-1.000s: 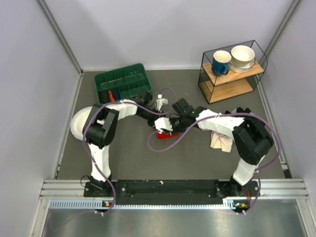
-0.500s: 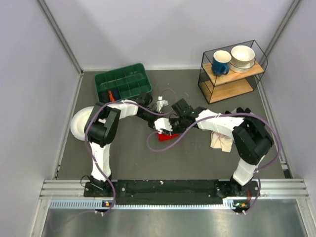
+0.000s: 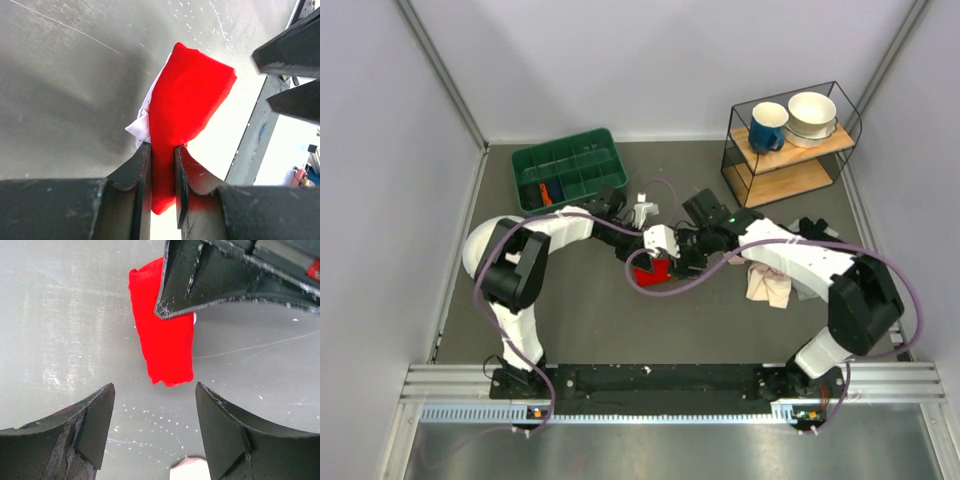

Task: Roll the underwear
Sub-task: Pick up the underwear from the center of the board.

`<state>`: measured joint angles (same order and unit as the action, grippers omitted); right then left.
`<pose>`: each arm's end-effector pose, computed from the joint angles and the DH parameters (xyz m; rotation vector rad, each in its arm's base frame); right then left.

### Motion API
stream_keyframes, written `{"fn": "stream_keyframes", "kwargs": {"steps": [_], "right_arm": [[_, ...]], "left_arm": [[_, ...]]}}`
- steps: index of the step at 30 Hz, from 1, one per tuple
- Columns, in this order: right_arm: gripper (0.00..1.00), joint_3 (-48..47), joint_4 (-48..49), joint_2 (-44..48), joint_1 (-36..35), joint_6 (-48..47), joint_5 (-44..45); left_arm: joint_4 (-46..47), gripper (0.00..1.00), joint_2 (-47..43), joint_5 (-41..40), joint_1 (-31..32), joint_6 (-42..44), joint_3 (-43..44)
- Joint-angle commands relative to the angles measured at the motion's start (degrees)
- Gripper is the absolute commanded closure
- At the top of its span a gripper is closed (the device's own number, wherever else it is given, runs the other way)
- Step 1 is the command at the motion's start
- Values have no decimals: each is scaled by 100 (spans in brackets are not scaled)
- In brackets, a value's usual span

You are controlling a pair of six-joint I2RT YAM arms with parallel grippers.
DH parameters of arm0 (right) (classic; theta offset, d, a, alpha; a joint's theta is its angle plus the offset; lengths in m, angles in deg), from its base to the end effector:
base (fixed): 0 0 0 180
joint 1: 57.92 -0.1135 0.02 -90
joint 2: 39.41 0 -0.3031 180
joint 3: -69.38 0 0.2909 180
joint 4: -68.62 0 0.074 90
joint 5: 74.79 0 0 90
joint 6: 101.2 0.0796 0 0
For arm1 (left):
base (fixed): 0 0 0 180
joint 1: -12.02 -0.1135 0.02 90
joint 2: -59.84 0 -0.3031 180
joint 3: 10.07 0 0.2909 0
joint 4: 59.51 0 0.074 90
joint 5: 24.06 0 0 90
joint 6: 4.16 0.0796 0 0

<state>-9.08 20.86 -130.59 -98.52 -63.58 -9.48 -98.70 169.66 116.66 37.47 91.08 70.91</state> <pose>0.2685 0.2739 0.2252 -1.9486 1.6472 0.4857 0.3565 -0.2379 0.1430 0.9289 2.4711 -1.3162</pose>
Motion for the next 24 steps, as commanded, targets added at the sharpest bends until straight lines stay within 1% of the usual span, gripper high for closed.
{"fn": "stream_keyframes", "kwargs": {"steps": [1,4,7,8,9,10,11,14,16,19,21,24], "right_arm": [[34,-173,-299,688,228,246,-537],[34,-50,-317,829,307,290,-625],[33,29,-326,987,377,342,-713],[33,56,-326,1075,412,360,-748],[33,65,-326,1110,465,404,-774],[34,82,-326,1154,491,413,-809],[33,100,-326,1224,518,430,-879],[33,179,-326,1321,562,457,-933],[33,205,-325,1374,579,457,-933],[33,240,-326,1418,571,474,-941],[33,249,-326,1436,562,492,-976],[33,241,-326,1436,571,509,-1020]], "left_arm": [[373,95,-786,-203,-146,-216,-166],[400,96,-1059,-308,-303,-295,-210],[531,97,-1418,-422,-619,-444,-254],[592,97,-1507,-457,-873,-505,-272],[654,97,-1699,-527,-1006,-497,-263],[681,98,-1788,-545,-1155,-662,-246],[698,98,-1858,-563,-1444,-751,-176],[734,98,-2035,-765,-2008,-848,113],[725,98,-1991,-975,-2280,-892,298],[690,99,-1719,-1212,-2895,-1042,694],[629,99,-1448,-1371,-3019,-1086,1071],[628,99,-1122,-1907,-3099,-1244,1494]]}}
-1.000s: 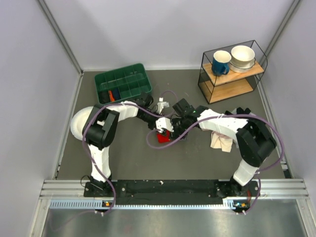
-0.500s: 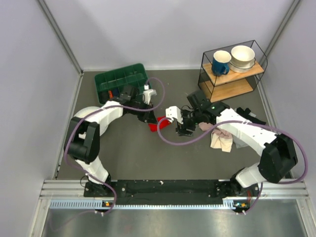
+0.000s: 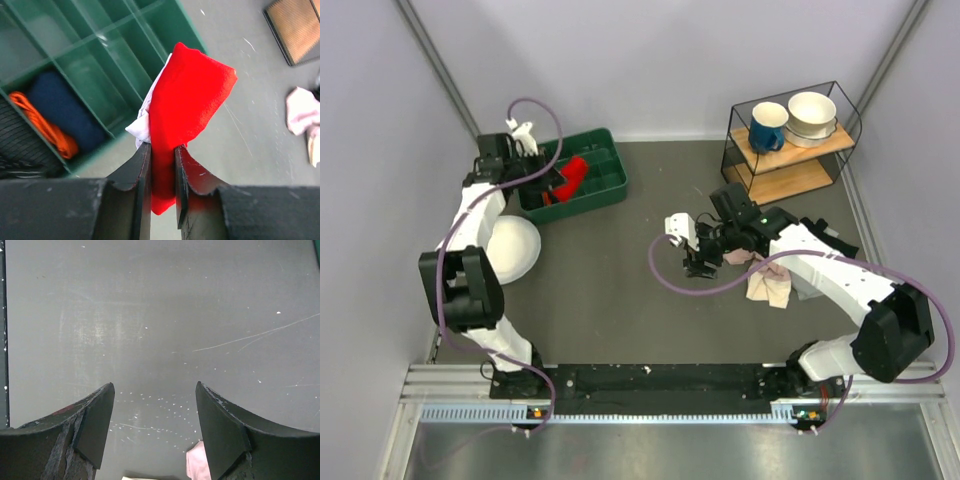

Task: Roll the underwear
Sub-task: Pick up the underwear from the center of the board, then place the underwear in the bin.

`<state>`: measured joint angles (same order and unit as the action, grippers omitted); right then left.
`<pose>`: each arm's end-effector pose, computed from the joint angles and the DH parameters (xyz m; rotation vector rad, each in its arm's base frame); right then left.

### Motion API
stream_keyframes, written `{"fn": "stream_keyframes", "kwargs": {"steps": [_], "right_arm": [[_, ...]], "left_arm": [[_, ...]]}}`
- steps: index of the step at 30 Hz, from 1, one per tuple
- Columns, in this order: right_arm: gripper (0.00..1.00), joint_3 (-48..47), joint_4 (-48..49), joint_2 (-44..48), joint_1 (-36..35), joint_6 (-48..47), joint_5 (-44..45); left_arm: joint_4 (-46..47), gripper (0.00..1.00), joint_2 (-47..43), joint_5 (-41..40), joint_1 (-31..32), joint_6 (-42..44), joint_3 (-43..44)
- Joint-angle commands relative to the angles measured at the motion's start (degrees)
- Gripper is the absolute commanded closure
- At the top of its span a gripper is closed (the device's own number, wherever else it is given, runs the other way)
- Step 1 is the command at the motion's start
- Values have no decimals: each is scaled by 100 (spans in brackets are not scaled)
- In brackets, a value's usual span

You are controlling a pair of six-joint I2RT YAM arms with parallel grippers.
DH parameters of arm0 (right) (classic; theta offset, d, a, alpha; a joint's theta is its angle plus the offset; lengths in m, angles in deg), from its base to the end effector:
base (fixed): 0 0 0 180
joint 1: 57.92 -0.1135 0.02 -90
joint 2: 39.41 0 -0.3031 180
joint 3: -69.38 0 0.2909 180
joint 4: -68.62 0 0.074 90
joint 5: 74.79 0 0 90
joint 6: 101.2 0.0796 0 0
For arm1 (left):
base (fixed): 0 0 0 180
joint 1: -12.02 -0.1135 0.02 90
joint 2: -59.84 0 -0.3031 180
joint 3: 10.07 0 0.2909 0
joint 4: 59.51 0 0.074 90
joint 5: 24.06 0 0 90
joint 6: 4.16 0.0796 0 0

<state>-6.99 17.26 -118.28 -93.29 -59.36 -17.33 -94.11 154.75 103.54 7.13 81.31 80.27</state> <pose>0.2487 0.2290 0.2843 -1.7632 1.6325 0.6069 0.4447 -0.0107 0.3057 0.1705 2.1772 -0.7307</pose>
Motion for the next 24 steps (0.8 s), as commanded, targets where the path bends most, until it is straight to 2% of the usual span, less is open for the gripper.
{"fn": "stream_keyframes", "kwargs": {"steps": [1,6,14,24], "right_arm": [[33,39,35,197,48,88,-245],[33,48,18,179,48,88,-271],[33,57,26,179,48,79,-271],[33,83,26,355,57,79,-297]], "left_arm": [[195,99,448,-718,-74,-311,646],[309,100,1037,-1483,-74,-706,1121],[1127,100,1187,-2046,-21,-1769,594],[1101,100,1548,-2626,339,-2499,664]]}}
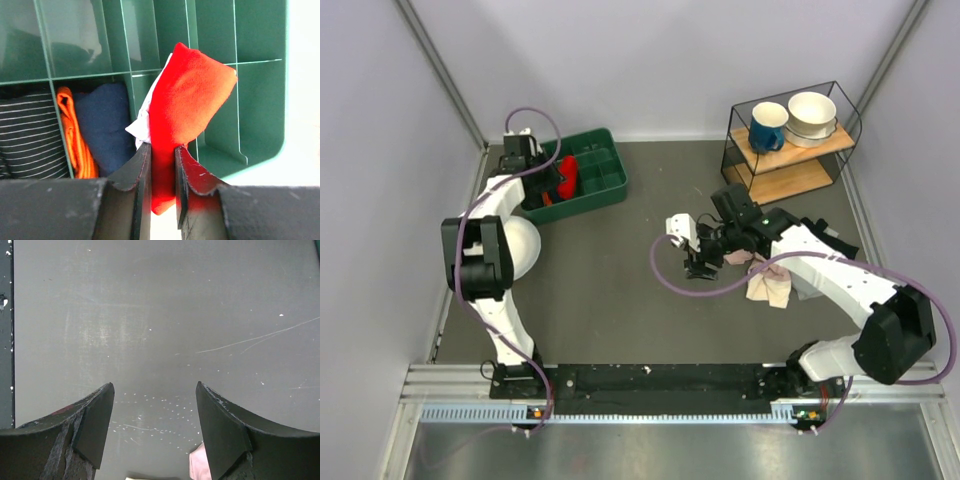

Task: Roll the underwear
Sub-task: Place the underwear in the bin.

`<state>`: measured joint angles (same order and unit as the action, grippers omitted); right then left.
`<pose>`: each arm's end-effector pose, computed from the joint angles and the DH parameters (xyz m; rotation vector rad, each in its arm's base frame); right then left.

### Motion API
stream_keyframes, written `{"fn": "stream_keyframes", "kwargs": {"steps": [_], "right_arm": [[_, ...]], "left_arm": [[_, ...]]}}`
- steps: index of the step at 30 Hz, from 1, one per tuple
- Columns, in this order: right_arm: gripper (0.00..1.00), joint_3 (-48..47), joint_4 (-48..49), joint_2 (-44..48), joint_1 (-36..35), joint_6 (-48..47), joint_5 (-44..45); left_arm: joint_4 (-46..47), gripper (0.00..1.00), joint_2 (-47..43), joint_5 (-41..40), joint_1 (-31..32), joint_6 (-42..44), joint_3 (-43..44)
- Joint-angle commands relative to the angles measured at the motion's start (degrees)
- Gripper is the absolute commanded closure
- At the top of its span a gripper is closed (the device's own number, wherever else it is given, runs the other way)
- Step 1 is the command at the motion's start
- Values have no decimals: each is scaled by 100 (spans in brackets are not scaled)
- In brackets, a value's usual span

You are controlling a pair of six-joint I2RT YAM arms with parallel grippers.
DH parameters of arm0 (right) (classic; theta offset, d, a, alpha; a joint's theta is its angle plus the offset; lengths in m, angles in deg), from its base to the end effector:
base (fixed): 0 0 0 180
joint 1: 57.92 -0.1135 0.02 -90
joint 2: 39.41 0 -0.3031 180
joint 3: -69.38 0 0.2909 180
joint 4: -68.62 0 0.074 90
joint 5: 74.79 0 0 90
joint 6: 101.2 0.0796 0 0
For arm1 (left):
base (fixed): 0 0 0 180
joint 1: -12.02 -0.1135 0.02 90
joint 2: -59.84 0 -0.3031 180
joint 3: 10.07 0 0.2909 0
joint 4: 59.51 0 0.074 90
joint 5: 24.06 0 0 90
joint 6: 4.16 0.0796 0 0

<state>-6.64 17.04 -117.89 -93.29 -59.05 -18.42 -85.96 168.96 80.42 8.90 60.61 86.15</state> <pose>0.2456 0.2284 0.2845 -1.7615 1.6305 0.6334 0.5200 0.0084 0.2391 -0.4243 2.2383 -0.4899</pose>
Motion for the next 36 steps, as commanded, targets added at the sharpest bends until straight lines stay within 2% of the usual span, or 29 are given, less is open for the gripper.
{"fn": "stream_keyframes", "kwargs": {"steps": [1,8,12,22,28,32,36], "right_arm": [[33,57,48,342,48,48,-197],[33,92,57,465,48,39,-214],[33,84,48,517,57,48,-215],[33,92,48,623,48,48,-214],[32,119,57,685,57,39,-241],[32,136,57,676,48,22,-241],[32,136,48,641,48,4,-250]], "left_arm": [[251,100,153,-384,232,-456,111],[-48,100,232,-832,294,-614,41],[-504,99,267,-1219,540,-588,41],[-1111,97,592,-1351,777,-456,208],[-1191,90,733,-1176,812,-447,279],[-1156,80,690,-1114,812,-360,471],[-1296,66,593,-1184,804,-167,840]]}}
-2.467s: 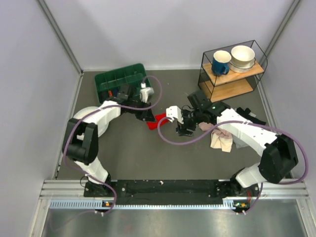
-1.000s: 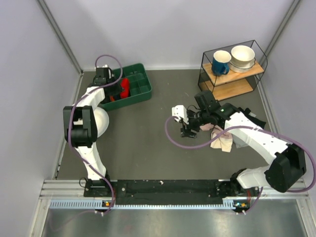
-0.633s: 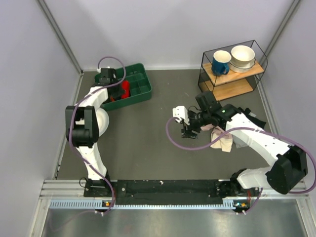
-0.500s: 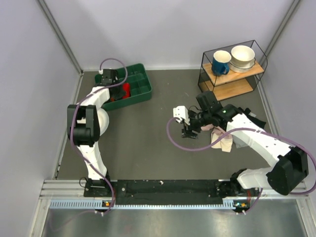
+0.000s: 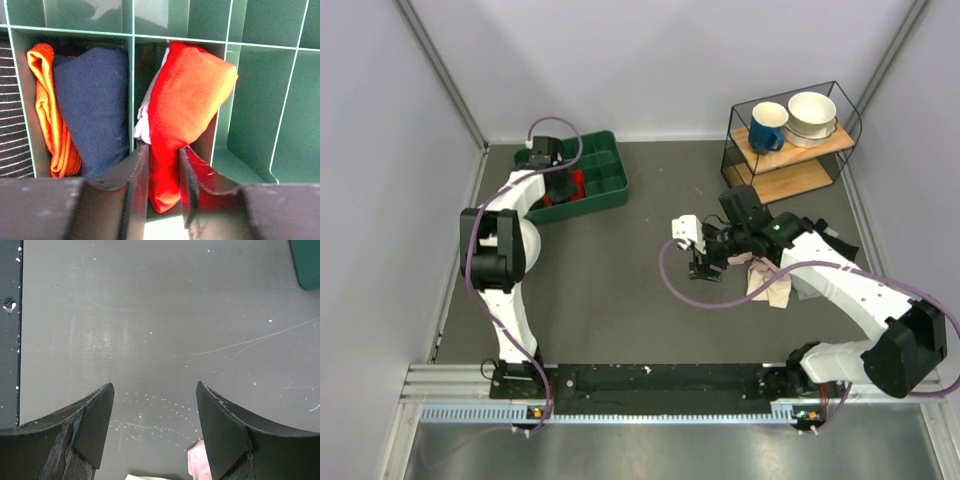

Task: Roll the underwear
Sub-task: Place the underwear in the bin.

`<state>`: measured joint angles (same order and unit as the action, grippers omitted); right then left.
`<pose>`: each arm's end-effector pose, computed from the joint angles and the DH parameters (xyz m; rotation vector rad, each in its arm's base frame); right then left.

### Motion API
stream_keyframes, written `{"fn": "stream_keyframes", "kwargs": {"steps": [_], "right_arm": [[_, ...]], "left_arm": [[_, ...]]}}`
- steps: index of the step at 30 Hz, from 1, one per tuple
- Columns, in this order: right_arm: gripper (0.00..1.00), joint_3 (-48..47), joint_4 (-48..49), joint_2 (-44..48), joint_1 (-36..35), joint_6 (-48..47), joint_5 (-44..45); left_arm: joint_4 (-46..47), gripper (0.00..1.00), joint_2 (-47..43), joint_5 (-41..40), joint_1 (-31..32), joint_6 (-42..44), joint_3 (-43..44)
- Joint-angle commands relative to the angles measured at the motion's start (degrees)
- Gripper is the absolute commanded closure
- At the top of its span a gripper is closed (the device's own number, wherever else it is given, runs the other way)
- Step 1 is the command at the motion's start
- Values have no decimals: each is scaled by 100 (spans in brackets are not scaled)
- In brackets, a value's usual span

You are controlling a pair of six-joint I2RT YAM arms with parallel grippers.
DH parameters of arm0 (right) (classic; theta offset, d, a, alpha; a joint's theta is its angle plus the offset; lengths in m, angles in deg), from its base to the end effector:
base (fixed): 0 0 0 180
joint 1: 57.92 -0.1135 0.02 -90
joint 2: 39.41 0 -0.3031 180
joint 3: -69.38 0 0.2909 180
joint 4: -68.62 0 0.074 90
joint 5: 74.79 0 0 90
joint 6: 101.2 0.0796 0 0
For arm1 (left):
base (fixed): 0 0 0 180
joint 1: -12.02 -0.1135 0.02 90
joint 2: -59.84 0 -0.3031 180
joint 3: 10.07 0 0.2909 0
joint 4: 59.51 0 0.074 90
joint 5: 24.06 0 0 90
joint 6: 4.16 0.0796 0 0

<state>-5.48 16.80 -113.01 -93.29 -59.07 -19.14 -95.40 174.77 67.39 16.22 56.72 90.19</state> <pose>0.2301 0.2184 0.3028 -1.7397 1.5696 0.6246 0.5252 -0.0406 0.1961 -0.5229 2.4184 -0.2843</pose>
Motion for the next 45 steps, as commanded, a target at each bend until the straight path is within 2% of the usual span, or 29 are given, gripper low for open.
{"fn": "stream_keyframes", "kwargs": {"steps": [1,7,20,28,31,34,37,45], "right_arm": [[32,29,72,145,48,7,-195],[32,38,72,136,48,24,-230],[32,38,72,83,48,24,-230],[32,38,72,74,48,15,-178],[32,38,72,74,48,7,-151],[32,29,64,83,48,6,-107],[32,29,72,109,57,-11,-72],[32,38,63,127,57,-20,-134]], "left_arm": [[-413,63,-15,127,63,275,489],[-449,48,-94,268,36,390,735],[-502,47,-15,522,-78,574,815],[-712,76,424,821,-78,689,1017],[-783,81,565,918,-69,724,1087],[-1046,81,740,918,-69,785,1263],[-1301,76,846,900,-78,856,1482],[-1564,53,724,813,-87,961,2062]]}}
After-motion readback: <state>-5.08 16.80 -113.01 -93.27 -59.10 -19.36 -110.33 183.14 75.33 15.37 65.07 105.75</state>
